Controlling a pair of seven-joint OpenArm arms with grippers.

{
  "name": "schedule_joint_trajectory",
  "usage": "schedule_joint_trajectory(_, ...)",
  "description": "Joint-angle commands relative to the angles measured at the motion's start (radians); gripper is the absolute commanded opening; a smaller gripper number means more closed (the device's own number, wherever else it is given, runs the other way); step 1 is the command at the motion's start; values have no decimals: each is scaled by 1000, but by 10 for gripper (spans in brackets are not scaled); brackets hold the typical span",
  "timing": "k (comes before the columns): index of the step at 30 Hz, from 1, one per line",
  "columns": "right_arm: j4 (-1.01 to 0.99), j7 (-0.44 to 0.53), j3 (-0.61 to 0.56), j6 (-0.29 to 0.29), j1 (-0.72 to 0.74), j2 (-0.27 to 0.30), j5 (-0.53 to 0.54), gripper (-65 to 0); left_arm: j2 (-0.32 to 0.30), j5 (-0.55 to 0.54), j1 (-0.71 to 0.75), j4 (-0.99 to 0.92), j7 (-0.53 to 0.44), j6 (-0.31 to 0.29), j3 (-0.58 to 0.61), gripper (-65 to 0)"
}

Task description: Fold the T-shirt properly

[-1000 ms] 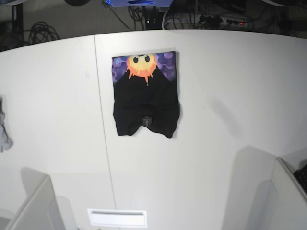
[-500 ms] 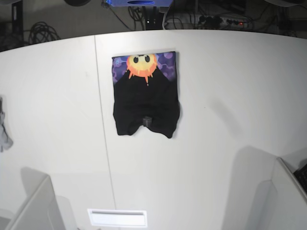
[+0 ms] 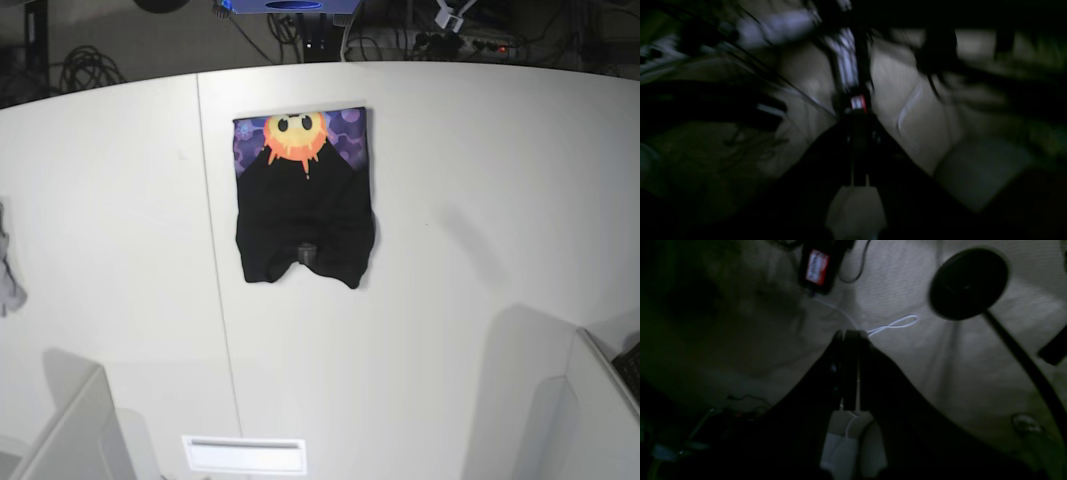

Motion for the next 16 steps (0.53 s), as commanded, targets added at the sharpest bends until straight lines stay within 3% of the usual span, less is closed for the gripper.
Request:
schedule_joint_trajectory(1,-24,19,3,-3,3,0,7,-650,-6,27,-2,-20,-27,45,-1,-650)
schedule_joint_trajectory(4,-90,28,3,-3,34,-8,8,-650,-5,81,-13,-37,-53,154,-1,-650)
schedule_joint_trajectory(6,-110,43,3,-5,43,-8,8,-650,-3,87,-13,-35,-53,186,-2,-650)
schedule_joint_trajectory(16,-109,134,4,-9,42,-12,8,-650,-2,87,-43,-34,-81,199,-2,-650)
